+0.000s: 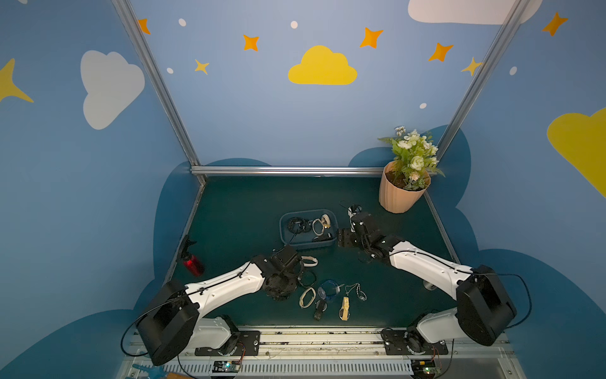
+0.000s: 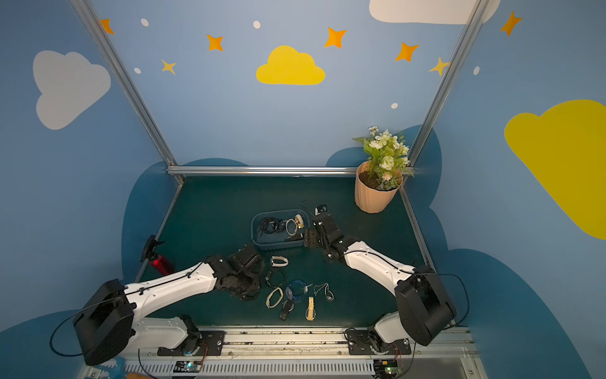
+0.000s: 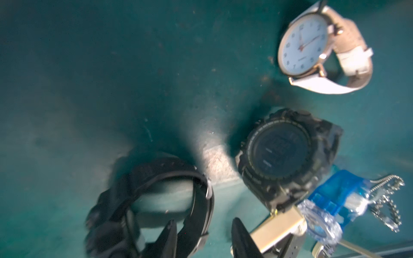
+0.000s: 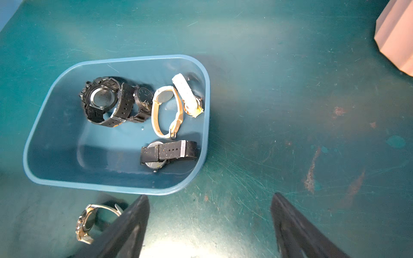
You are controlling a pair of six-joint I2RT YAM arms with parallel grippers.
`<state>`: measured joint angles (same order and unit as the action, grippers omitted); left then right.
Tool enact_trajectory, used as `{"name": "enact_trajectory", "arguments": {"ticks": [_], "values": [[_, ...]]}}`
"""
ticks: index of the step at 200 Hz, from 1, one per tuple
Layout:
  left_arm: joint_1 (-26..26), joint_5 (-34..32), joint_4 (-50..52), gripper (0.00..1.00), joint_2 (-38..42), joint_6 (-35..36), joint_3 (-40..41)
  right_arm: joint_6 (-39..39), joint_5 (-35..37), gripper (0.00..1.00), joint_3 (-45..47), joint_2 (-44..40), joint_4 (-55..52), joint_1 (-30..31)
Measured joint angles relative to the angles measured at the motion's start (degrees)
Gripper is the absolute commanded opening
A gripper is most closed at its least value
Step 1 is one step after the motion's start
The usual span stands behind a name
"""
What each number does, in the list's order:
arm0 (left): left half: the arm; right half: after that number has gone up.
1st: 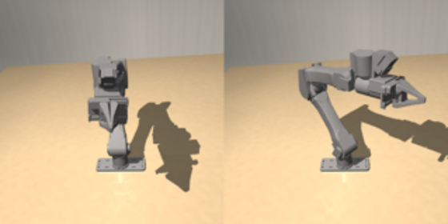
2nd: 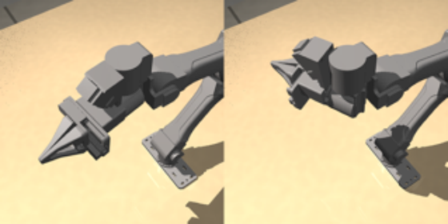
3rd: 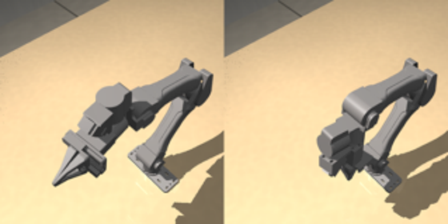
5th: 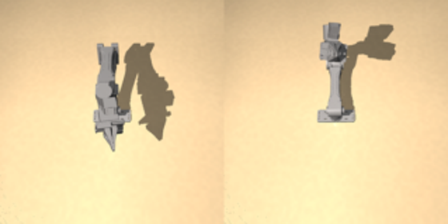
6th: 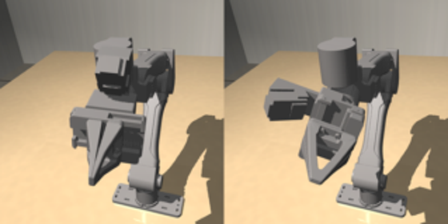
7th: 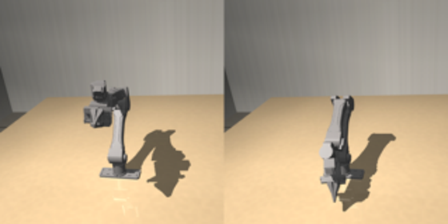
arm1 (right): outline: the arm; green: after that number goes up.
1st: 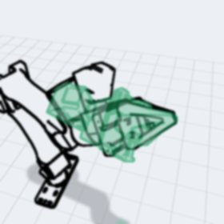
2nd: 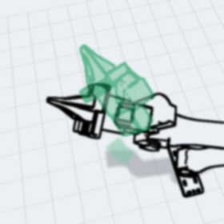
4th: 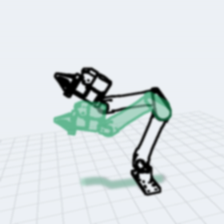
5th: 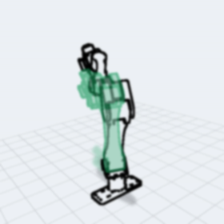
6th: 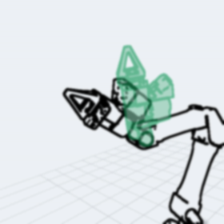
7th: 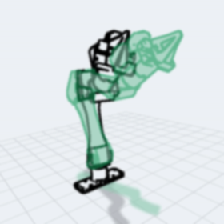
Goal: Put the watch into the storage box
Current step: Pick up the watch at the center of the board.
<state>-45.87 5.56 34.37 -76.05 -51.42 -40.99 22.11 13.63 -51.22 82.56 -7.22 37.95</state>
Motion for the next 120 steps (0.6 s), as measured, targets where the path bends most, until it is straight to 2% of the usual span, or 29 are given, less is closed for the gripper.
{"name": "enact_trajectory", "arguments": {"ticks": [18,48,92,120], "values": [[0.0,0.2,-1.2,0.37,-2.3,0.0,0.0,0.0,0.0,0.86,0.0,0.0,-0.1,0.0],[0.0,0.4,-2.3,0.22,-6.1,0.4,0.0,0.0,0.0,0.86,0.0,0.0,-0.3,0.0],[0.0,-0.6,-1.0,0.04,-6.5,1.4,-1.6,0.0,-0.9,0.86,0.0,0.0,-0.3,0.0],[0.3,-2.3,1.2,0.04,-3.5,3.3,-3.5,-0.3,-4.3,0.86,0.0,0.0,0.1,0.0]]}}
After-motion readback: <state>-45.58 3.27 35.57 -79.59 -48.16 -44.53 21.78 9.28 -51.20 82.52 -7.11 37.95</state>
